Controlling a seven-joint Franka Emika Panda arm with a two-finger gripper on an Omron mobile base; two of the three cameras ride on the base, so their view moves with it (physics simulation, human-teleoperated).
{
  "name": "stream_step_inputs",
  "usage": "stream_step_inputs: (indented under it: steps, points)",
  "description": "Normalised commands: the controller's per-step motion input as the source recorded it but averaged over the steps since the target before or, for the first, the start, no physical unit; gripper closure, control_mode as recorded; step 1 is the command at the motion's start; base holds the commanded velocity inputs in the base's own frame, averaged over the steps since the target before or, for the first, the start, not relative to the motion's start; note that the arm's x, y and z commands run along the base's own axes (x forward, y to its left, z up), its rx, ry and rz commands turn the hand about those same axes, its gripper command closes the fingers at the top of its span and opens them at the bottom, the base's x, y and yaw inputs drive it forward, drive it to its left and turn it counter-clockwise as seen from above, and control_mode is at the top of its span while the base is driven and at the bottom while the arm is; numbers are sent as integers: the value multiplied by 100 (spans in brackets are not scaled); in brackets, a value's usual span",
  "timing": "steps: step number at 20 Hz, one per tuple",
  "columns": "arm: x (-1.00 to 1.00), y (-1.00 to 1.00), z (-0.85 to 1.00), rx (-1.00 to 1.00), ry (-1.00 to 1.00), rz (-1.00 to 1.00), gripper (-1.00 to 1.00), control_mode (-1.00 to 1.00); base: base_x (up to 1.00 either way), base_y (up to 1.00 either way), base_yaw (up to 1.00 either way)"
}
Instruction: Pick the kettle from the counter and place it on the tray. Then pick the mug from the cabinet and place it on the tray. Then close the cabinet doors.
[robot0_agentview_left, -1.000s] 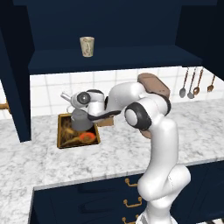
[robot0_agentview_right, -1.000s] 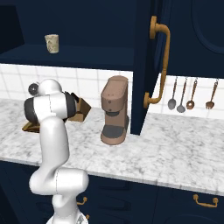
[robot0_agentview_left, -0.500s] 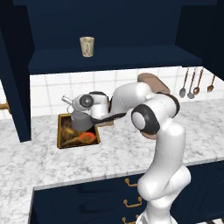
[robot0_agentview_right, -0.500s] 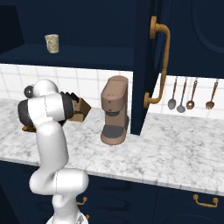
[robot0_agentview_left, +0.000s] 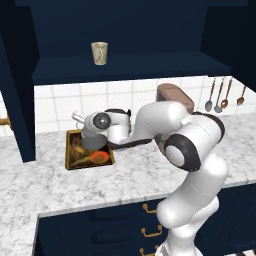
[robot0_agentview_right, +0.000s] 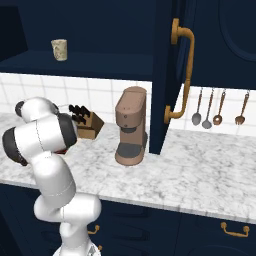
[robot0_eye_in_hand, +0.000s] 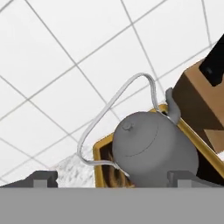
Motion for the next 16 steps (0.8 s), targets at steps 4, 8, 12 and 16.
stream_step_inputs:
  steps: [4,8,12,16]
  points:
    - [-49,-6,24,0,0,0,-100,-100,0,0,0]
    - [-100,-19,99,-2,8,0,-100,-100,0,0,0]
    - [-82,-24,100,-10,27,0,-100,-100,0,0,0]
    - [-28,-32,99,-7,49,0,-100,-100,0,0,0]
